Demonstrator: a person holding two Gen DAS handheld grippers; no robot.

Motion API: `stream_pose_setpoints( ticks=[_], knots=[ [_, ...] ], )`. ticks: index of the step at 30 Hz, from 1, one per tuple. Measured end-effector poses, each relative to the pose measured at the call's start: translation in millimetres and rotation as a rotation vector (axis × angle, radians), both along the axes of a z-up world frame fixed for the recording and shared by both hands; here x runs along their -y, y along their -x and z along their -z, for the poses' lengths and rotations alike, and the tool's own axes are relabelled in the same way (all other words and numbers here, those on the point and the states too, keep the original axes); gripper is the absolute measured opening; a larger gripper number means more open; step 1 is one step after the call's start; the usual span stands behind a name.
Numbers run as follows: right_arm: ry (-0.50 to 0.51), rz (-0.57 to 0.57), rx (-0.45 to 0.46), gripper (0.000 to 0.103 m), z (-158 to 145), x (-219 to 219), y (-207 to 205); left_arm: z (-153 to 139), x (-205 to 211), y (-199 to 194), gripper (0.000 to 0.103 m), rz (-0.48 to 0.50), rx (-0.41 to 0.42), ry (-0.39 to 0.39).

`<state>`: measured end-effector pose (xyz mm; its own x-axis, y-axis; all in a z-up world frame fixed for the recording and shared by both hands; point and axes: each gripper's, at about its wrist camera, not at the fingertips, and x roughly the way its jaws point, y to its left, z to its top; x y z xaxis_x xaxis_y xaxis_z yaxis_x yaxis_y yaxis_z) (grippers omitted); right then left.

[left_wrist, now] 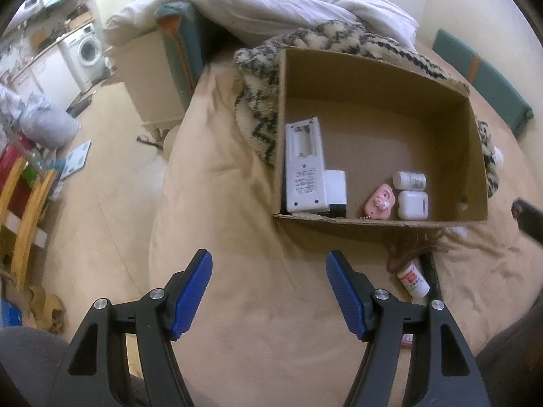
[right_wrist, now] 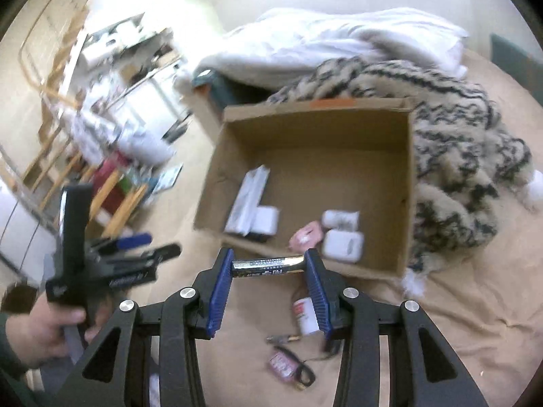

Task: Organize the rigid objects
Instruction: 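Grasp the gold-and-black AA battery with the right gripper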

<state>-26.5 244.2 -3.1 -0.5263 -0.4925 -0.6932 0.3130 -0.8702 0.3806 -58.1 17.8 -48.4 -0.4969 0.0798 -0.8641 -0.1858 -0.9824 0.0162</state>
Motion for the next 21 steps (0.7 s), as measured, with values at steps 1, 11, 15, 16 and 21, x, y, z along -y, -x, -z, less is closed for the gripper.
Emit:
stream_pose_setpoints(
  ticks=[1, 11, 15, 16, 21],
  knots=[
    [0.019, 0.025, 0.014, 0.045, 1, -6, 1, 0, -3, -1, 0.067, 0.013, -0.004, 0.010],
    [0.094, 0.147, 0.025, 0.045, 6, -33, 5, 28, -87, -15, 0.067, 0.407, 0.145, 0.053],
    [0.141, 0.204, 0.045, 0.045, 10, -50, 10, 50, -136, -22, 0.067, 0.555, 0.199, 0.147],
    [0.147, 0.214, 0.049, 0.045, 11, -54, 11, 54, -146, -22, 0.067, 0.579, 0.206, 0.168],
    [0.170, 0.240, 0.062, 0.045, 12, -68, 16, 71, -179, -18, 0.067, 0.638, 0.293, 0.162]
  ],
)
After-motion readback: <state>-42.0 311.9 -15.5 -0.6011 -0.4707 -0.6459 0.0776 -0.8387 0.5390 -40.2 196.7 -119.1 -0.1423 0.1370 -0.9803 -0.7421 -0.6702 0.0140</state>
